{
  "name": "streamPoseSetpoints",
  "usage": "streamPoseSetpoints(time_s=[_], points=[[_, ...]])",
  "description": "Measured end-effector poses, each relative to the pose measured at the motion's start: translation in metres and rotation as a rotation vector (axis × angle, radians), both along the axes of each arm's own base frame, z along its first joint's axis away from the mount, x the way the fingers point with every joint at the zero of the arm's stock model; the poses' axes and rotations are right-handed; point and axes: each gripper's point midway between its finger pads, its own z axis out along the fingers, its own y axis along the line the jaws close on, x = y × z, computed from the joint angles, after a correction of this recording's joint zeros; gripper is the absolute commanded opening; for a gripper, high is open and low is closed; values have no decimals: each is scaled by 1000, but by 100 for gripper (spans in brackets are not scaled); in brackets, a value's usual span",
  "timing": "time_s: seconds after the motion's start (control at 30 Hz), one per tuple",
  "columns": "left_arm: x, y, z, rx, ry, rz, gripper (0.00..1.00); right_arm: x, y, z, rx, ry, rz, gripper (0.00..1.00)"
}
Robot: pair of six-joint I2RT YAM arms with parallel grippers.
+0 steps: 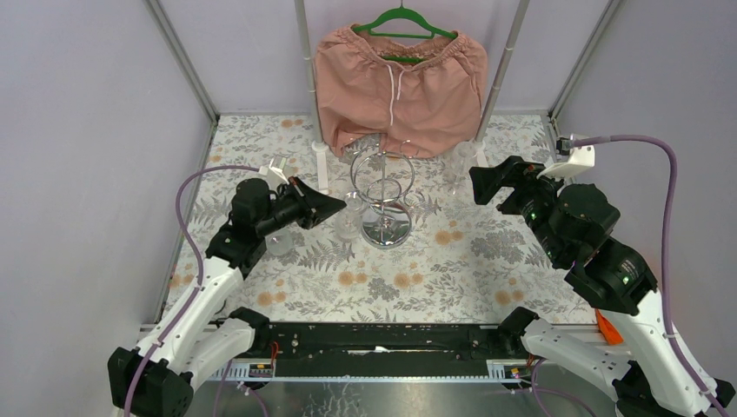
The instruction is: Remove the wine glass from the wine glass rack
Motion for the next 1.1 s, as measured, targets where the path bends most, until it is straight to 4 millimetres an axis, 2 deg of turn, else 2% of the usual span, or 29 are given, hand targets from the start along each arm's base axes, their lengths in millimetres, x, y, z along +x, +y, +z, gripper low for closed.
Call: streamPoseSetpoints(time_s=[0.23, 0.47, 0.7, 1.1], points=[[-3, 1, 0, -26, 14, 10, 0, 0, 0, 0, 0, 0, 0, 95], [-4, 1, -1, -78, 26, 24, 0, 0, 0, -2, 1, 4, 0, 95], [-6, 5, 12, -111, -7, 43, 0, 1, 1, -4, -3, 9, 0, 95], [-6, 18, 16, -78, -20, 93, 0, 1, 1, -5, -4, 10, 0, 95]])
